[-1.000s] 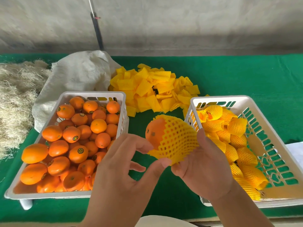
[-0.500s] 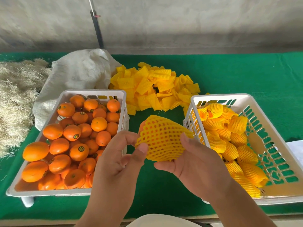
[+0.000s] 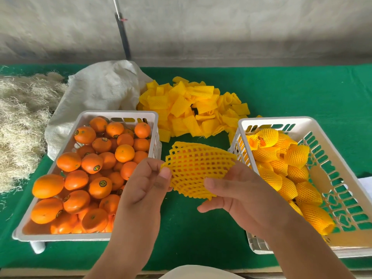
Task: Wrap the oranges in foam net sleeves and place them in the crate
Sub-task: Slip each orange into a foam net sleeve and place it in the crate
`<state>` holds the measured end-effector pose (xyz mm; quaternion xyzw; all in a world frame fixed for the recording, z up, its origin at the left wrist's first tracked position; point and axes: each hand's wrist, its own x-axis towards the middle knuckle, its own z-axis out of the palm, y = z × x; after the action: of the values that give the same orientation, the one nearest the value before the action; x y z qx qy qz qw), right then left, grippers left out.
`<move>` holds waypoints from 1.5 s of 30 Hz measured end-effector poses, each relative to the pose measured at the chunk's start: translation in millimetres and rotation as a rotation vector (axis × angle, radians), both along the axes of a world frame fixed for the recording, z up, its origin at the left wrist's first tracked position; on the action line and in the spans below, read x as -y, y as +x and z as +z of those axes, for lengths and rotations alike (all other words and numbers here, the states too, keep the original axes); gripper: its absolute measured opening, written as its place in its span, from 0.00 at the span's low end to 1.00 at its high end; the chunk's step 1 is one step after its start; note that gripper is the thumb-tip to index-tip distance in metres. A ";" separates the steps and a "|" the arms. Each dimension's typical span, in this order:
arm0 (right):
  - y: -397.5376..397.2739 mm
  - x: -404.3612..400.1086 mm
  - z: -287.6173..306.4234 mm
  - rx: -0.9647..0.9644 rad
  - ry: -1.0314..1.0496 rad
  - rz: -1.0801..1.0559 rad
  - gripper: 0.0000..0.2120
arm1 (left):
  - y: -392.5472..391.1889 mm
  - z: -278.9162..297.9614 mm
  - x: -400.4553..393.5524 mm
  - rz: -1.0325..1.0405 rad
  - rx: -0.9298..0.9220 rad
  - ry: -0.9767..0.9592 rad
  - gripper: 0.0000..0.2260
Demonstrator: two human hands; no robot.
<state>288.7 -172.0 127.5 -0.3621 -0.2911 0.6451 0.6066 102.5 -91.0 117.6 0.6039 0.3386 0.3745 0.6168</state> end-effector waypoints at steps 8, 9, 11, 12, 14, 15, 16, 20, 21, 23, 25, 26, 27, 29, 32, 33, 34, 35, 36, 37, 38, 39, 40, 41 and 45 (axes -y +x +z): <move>13.6 2.3 0.2 0.026 -0.070 0.067 0.23 | 6.6 -3.4 -5.4 0.025 -0.032 -0.072 0.16; 14.9 2.5 0.5 0.017 -0.081 0.071 0.23 | 7.1 -3.3 -6.0 0.027 -0.034 -0.078 0.16; 15.6 2.7 0.6 0.004 -0.106 0.047 0.21 | 8.1 -2.8 -5.7 0.022 -0.037 -0.087 0.17; 15.1 2.4 0.2 0.004 -0.118 0.022 0.19 | 8.8 -2.2 -5.3 0.012 -0.038 -0.093 0.17; 13.3 2.6 -1.2 0.027 -0.137 -0.024 0.16 | 10.1 -0.2 -4.0 -0.022 -0.051 -0.097 0.19; 12.4 2.9 -2.2 0.048 -0.139 -0.036 0.16 | 10.2 0.0 -3.6 -0.042 -0.060 -0.090 0.21; 11.7 3.6 -3.2 0.077 -0.140 -0.046 0.17 | 10.5 0.0 -3.5 -0.062 -0.068 -0.075 0.23; 9.6 8.0 -0.9 0.306 -0.128 -0.045 0.16 | 11.5 2.9 -2.6 -0.097 -0.182 0.107 0.21; 8.5 9.5 1.0 0.368 -0.115 -0.023 0.16 | 11.8 4.6 -3.4 -0.081 -0.211 0.149 0.20; 5.6 12.1 4.0 0.469 -0.083 0.025 0.15 | 12.6 9.0 -4.7 -0.060 -0.234 0.182 0.22; 2.5 14.0 5.6 0.524 -0.054 0.040 0.12 | 12.8 14.2 -4.4 -0.075 -0.208 0.156 0.22; 1.2 15.2 5.8 0.546 -0.048 0.034 0.11 | 12.8 16.2 -3.6 -0.088 -0.168 0.104 0.22; 0.1 16.1 5.6 0.567 -0.047 0.023 0.11 | 13.4 17.9 -2.7 -0.083 -0.110 0.021 0.22; -1.7 18.0 4.0 0.580 -0.053 0.012 0.12 | 14.8 19.8 -2.8 -0.025 0.003 -0.182 0.20; -4.3 20.2 1.0 0.561 -0.045 0.002 0.13 | 13.2 17.8 -2.8 0.037 0.116 -0.372 0.13; -5.3 20.8 -0.1 0.564 -0.042 -0.003 0.12 | 12.0 17.2 -1.9 0.041 0.107 -0.377 0.14; -5.9 21.2 -1.1 0.572 -0.042 -0.009 0.13 | 10.8 16.2 -0.6 0.037 0.068 -0.344 0.16; -6.4 21.7 -2.1 0.585 -0.042 -0.017 0.13 | 10.8 16.7 1.6 0.024 0.025 -0.297 0.19; -6.7 23.1 -3.0 0.598 -0.042 -0.028 0.13 | 11.0 16.3 4.2 0.013 -0.007 -0.260 0.21; -7.1 24.6 -3.5 0.604 -0.038 -0.043 0.13 | 11.7 14.2 6.1 0.006 -0.020 -0.256 0.22; -7.6 26.4 -3.4 0.602 -0.031 -0.059 0.12 | 11.3 11.1 7.3 -0.008 -0.020 -0.293 0.24; -8.5 28.0 -3.1 0.598 -0.025 -0.075 0.12 | 10.9 7.8 7.4 -0.034 -0.014 -0.354 0.27; -9.7 29.8 -2.5 0.600 -0.027 -0.090 0.13 | 10.6 6.2 7.2 -0.080 -0.006 -0.418 0.29; -10.9 31.2 -2.1 0.607 -0.037 -0.096 0.14 | 10.1 4.8 6.7 -0.144 0.000 -0.478 0.30; -16.2 33.8 -0.2 0.642 -0.039 -0.039 0.09 | 9.4 -3.1 5.3 -0.394 0.150 -0.693 0.22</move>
<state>272.5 -205.8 127.3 -0.5641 -0.4481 0.4918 0.4890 111.9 -96.3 114.6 0.3846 0.2767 0.1561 0.8667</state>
